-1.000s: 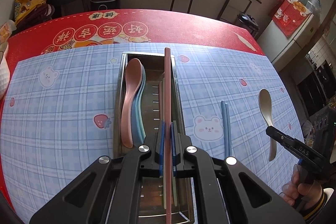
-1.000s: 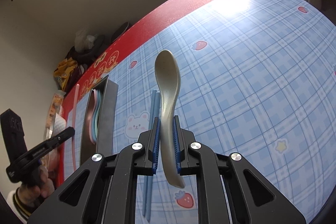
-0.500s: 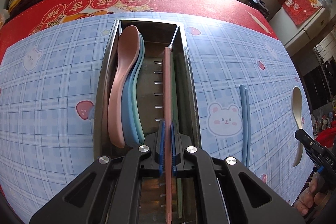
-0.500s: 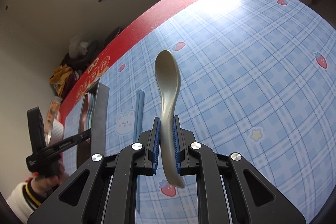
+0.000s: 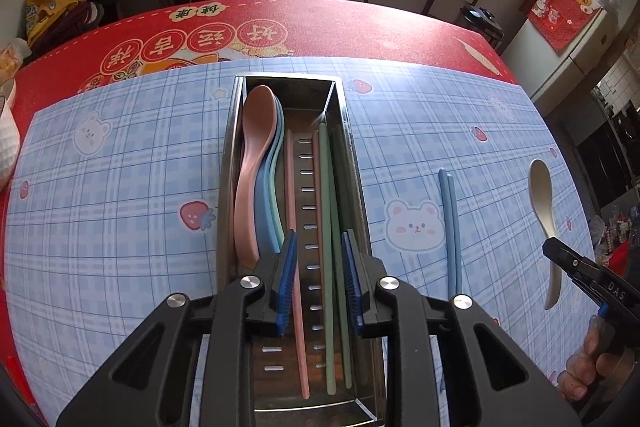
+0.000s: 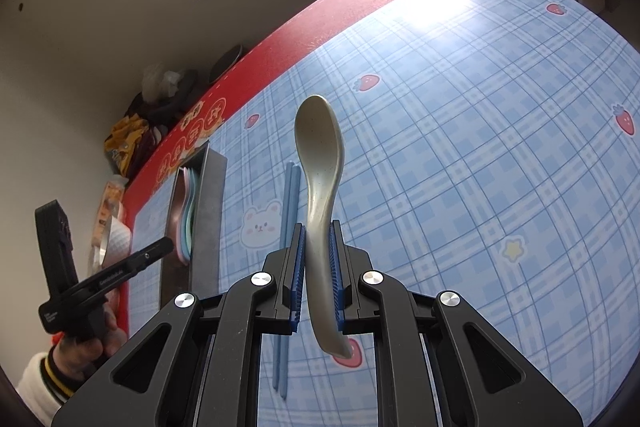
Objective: Organize utensils
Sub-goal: 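Place the pink chopstick into the steel basket and open the left tool, then lower the beige spoon into the steel basket and open the right tool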
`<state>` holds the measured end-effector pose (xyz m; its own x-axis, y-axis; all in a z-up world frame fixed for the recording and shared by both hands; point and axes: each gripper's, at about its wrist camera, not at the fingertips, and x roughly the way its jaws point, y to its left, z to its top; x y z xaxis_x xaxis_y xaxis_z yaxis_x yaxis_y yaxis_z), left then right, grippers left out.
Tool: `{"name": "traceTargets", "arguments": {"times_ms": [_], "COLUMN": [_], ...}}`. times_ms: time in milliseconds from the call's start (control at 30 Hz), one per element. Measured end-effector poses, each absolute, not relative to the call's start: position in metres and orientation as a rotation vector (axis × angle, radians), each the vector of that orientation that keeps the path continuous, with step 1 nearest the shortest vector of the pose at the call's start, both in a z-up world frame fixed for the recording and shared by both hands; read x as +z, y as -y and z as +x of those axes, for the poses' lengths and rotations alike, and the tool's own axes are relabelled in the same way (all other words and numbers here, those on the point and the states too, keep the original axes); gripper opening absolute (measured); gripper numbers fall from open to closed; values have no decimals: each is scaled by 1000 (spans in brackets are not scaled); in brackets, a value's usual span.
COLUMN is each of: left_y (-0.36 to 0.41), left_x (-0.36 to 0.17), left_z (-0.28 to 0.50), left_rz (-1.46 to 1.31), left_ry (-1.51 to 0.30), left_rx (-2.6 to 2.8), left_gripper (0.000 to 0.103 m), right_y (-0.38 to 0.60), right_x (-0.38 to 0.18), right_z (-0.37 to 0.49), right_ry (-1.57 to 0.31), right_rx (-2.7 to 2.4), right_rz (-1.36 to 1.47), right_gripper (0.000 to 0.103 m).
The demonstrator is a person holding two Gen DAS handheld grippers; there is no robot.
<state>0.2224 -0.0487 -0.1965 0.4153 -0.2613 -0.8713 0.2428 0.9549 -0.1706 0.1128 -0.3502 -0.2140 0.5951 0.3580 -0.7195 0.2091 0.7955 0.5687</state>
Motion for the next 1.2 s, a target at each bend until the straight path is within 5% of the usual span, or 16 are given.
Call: {"name": "traceTargets", "arguments": {"times_ms": [433, 733, 1200], "left_y": [11, -13, -39], "left_x": [-173, -177, -193], "left_z": [173, 145, 111], "left_rz": [-39, -41, -58], "left_ry": [-1027, -1032, -1061], "left_rx": [-209, -72, -3], "left_gripper": [87, 96, 97], "right_y": [308, 290, 256], "right_x": [-208, -208, -210], "right_z": [115, 112, 115], "right_ry": [-986, -1018, -1063], "right_rx": [169, 183, 217], "right_rz": [614, 558, 506], "right_gripper": [12, 12, 12]}}
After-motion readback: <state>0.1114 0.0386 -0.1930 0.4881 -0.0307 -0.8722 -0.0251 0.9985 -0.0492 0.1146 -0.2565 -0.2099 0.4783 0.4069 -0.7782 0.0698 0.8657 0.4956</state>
